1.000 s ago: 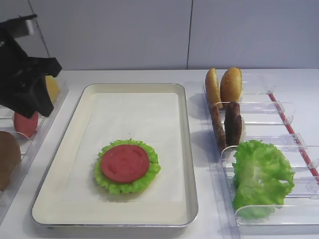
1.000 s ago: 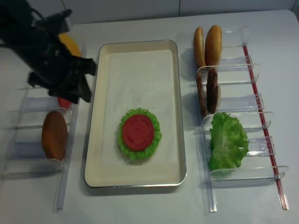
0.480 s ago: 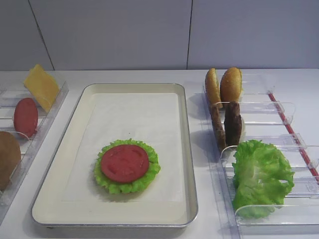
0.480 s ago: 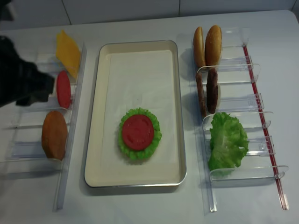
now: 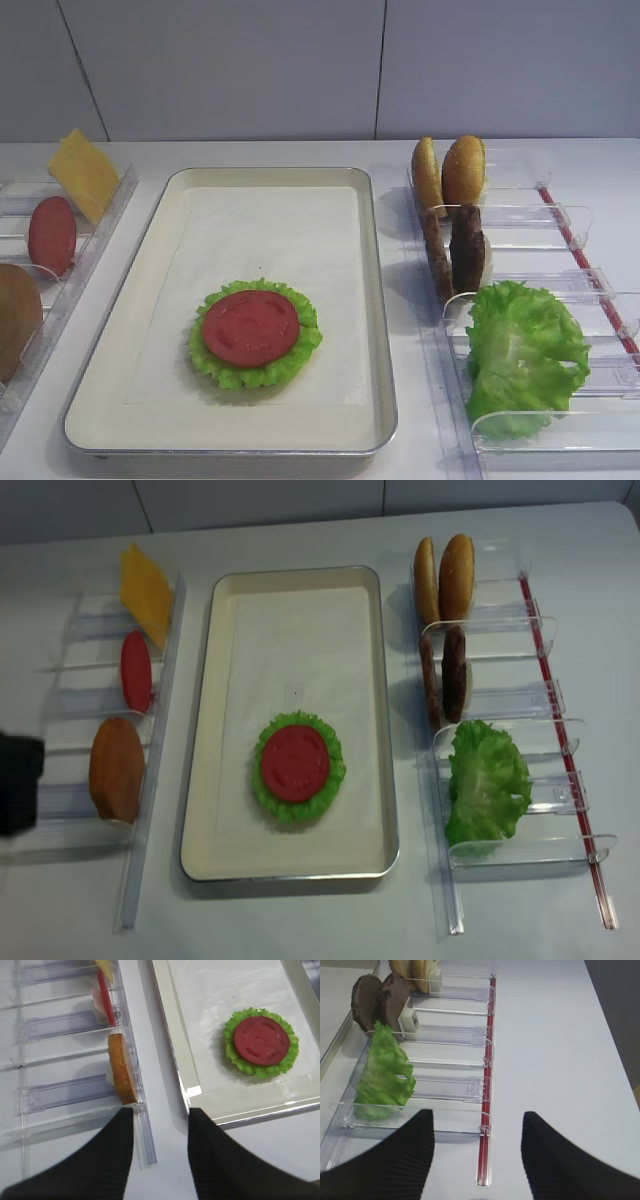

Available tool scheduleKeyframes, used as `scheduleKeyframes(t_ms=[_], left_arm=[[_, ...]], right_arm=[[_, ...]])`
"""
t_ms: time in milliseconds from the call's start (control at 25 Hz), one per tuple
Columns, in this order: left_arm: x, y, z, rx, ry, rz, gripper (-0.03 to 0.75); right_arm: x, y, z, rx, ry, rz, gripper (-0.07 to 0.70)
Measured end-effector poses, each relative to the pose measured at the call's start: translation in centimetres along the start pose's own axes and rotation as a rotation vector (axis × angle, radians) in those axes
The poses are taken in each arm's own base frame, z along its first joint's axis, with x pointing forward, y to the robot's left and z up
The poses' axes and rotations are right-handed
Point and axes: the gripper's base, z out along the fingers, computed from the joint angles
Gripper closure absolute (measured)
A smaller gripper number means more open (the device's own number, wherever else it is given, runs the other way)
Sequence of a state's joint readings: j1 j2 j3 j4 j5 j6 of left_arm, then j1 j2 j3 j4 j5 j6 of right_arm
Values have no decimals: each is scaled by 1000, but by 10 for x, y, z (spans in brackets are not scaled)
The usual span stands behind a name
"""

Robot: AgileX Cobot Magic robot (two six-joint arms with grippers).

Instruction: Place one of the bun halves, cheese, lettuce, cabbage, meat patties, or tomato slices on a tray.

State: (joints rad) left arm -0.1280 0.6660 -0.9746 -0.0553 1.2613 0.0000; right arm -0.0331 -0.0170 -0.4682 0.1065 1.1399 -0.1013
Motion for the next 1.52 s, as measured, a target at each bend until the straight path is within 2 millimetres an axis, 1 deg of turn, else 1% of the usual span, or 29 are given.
scheduleKeyframes(t_ms=[200,360,520,720,920,1120,1320,1400,1520], left_arm=[[28,0,-12,1,-63,4,440],[48,0,-16,2,-99,0,440],[69,0,-14,3,-122,0,440],[99,1,-6,3,-146,1,440],[125,2,-6,5,-222,5,440],[142,2,-9,6,-292,9,440],[145,2,-8,3,-295,34,440],[146,2,-2,0,-276,53,440],[148,3,13,-1,-239,57,440]], right_arm=[[0,0,0,0,0,0,242],[0,0,0,0,0,0,242],[0,0,0,0,0,0,242],[0,0,0,0,0,0,242],[0,0,0,0,0,0,242],[0,0,0,0,0,0,242],[0,0,0,0,0,0,242],[0,0,0,0,0,0,242],[0,0,0,0,0,0,242]])
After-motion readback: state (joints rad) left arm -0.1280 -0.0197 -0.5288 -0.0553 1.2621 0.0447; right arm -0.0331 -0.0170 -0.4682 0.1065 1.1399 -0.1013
